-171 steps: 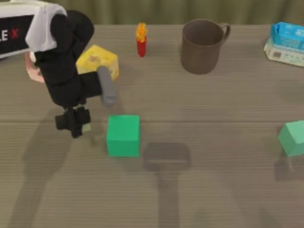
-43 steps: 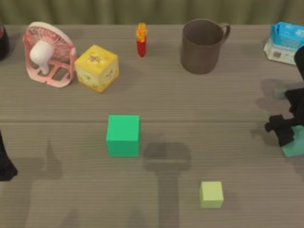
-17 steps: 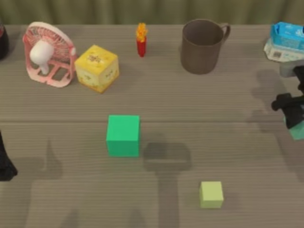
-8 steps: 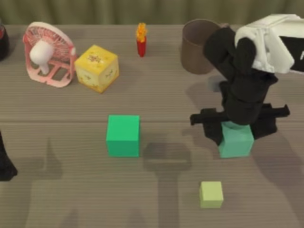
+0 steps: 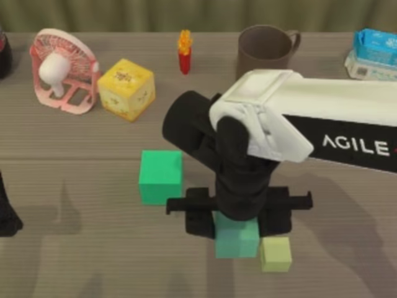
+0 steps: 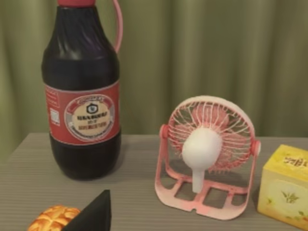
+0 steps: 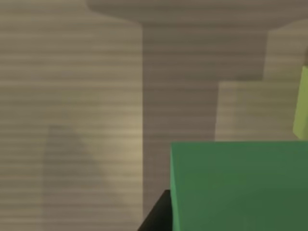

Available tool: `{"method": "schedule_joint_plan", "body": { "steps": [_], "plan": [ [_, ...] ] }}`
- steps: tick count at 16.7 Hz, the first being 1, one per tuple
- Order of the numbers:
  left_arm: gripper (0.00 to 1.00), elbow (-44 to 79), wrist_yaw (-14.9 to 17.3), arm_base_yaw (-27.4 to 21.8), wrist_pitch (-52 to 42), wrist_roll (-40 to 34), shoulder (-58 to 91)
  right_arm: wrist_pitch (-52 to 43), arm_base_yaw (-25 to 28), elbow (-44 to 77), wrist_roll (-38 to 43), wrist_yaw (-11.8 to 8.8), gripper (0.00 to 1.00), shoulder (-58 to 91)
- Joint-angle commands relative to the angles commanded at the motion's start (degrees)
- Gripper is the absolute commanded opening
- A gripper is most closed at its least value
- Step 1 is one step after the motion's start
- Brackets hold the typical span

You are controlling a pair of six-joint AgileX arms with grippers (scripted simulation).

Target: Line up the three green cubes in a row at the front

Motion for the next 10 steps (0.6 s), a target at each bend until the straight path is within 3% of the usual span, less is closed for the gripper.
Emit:
{"method": "schedule_joint_plan", "body": {
  "steps": [6, 10],
  "plan": [
    [1.00, 0.0, 0.0, 0.0, 0.0, 0.0, 0.0, 0.3, 0.4, -0.3, 0.6, -0.1, 0.00, 0.1],
    [1.00, 0.0, 0.0, 0.0, 0.0, 0.0, 0.0, 6.6, 0.4, -4.0, 0.8, 0.0, 0.00, 2.3]
  ]
}}
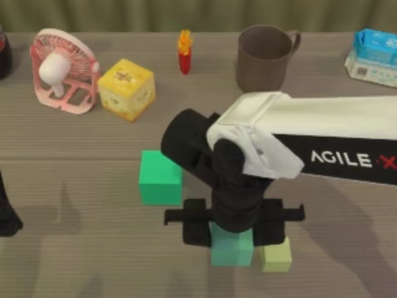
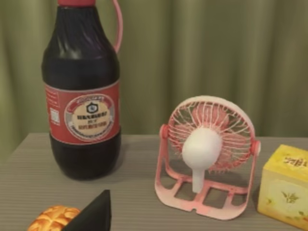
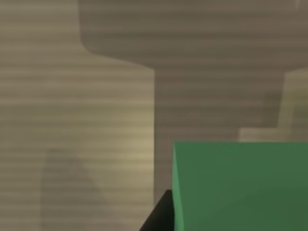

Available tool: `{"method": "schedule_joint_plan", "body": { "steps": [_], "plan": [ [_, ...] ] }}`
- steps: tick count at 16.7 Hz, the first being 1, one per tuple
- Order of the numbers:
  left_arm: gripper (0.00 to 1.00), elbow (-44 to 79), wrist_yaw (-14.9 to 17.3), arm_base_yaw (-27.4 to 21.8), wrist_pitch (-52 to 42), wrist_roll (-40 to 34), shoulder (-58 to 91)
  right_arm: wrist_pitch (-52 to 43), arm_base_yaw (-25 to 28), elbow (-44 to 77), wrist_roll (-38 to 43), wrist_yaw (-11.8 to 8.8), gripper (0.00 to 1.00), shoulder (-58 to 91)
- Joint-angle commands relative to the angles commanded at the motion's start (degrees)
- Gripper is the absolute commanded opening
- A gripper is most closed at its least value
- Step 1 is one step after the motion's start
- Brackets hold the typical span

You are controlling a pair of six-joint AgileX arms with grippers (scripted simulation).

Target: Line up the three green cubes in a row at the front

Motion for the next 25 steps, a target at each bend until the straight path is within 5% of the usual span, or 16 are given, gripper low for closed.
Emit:
{"method": "schedule_joint_plan", "body": {
  "steps": [8, 21, 25],
  "plan": [
    [1.00, 0.0, 0.0, 0.0, 0.0, 0.0, 0.0, 7.8, 0.4, -4.7, 0.1, 0.1, 0.00, 3.2],
    [1.00, 0.0, 0.0, 0.0, 0.0, 0.0, 0.0, 7.8, 0.4, -4.7, 0.1, 0.1, 0.98, 3.2],
    [1.00, 0.0, 0.0, 0.0, 0.0, 0.0, 0.0, 7.8, 0.4, -4.7, 0.1, 0.1, 1.00, 3.2]
  ]
}}
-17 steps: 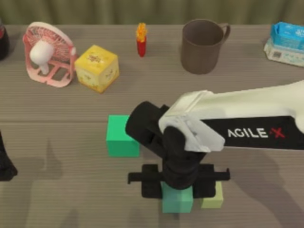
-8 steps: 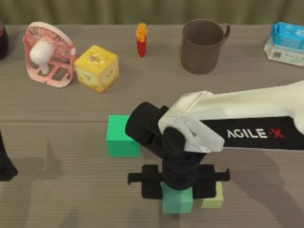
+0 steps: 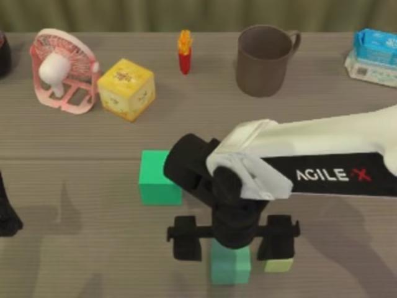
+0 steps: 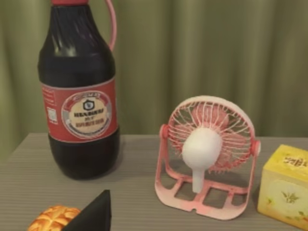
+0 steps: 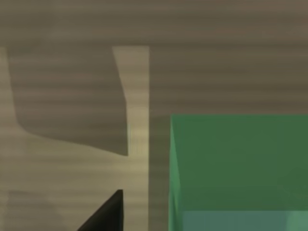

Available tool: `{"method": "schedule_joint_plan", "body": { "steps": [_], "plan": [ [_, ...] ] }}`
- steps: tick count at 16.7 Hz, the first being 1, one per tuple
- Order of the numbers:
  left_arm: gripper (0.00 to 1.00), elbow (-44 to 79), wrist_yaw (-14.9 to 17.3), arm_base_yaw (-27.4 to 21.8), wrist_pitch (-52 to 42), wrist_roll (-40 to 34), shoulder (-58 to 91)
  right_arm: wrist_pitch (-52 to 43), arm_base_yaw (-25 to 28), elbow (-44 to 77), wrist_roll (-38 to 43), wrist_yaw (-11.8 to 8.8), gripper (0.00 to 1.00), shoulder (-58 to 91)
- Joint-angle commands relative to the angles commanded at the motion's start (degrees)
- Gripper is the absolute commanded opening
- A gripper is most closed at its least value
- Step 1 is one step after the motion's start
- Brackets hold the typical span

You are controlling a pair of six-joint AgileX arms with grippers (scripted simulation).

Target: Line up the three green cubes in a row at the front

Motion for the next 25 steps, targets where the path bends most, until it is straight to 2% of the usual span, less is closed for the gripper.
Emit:
{"method": "schedule_joint_plan", "body": {
  "steps": [6, 13, 19, 21, 25],
  "plan": [
    [1.00, 0.0, 0.0, 0.0, 0.0, 0.0, 0.0, -0.2, 0.0, 0.2, 0.0, 0.0, 1.00, -0.1],
    [1.00, 0.0, 0.0, 0.0, 0.0, 0.0, 0.0, -13.0, 0.6, 7.5, 0.2, -0.1, 1.00, -5.1],
    [1.00, 0.0, 0.0, 0.0, 0.0, 0.0, 0.0, -14.2, 0.3, 8.2, 0.1, 0.0, 1.00, -5.8],
    [1.00, 1.5, 0.1, -0.6, -1.1, -0.5, 1.6, -13.3, -0.4, 7.0, -1.0, 0.7, 1.00, -7.5],
    [1.00, 11.3, 0.3, -3.9, -7.4, -3.4, 11.7, -8.4, -4.9, -0.4, -6.5, 3.9, 1.00, -18.0]
  ]
}}
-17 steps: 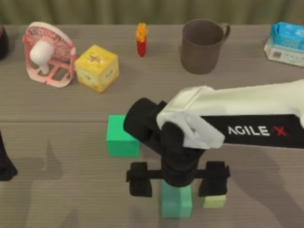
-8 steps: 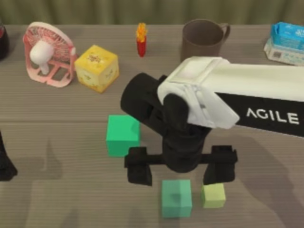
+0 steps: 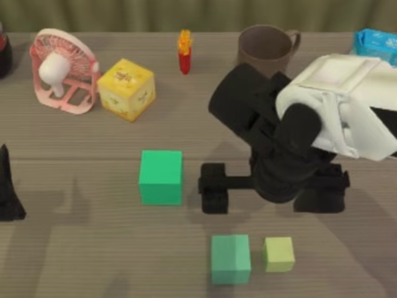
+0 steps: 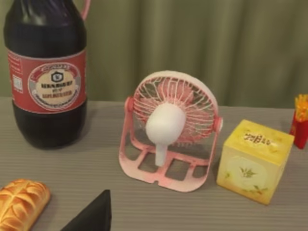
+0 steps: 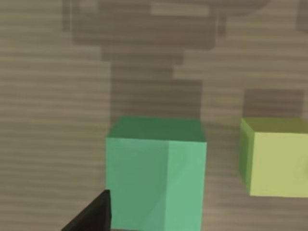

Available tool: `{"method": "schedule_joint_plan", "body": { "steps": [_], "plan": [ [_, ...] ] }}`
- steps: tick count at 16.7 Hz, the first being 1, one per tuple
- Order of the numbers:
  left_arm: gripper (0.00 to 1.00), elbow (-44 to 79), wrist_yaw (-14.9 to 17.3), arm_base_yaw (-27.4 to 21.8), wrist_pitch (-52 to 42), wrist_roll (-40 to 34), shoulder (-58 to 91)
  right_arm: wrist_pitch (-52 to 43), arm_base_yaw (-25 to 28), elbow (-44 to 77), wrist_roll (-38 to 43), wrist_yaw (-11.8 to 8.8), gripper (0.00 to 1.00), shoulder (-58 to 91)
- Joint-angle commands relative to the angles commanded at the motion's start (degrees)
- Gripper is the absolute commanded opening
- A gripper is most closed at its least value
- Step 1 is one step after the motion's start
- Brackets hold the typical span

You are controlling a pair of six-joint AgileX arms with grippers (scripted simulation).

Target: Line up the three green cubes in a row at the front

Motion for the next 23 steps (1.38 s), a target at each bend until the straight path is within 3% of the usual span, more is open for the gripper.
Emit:
{"method": "schedule_joint_plan", "body": {
  "steps": [5, 10, 13, 17, 23],
  "plan": [
    [1.00, 20.4, -0.1, -6.2, -13.3, -5.7, 25.0, 10.6, -10.3, -16.9, -11.0, 3.9, 1.00, -25.0],
    [1.00, 43.4, -0.1, -13.5, -29.6, -12.4, 57.9, 24.2, -23.3, -38.9, -24.0, 4.9, 1.00, -55.2],
    [1.00, 56.0, -0.1, -17.7, -38.7, -16.1, 74.9, 32.4, -30.7, -51.4, -31.2, 3.8, 1.00, -71.0],
    [1.00, 71.3, 0.0, -22.6, -48.8, -20.5, 93.4, 42.4, -38.5, -64.0, -38.6, 0.6, 1.00, -85.9],
    [1.00, 85.9, -0.2, -27.0, -57.2, -24.6, 110.2, 53.2, -45.3, -73.7, -44.6, -4.5, 1.00, -98.9]
  ]
}}
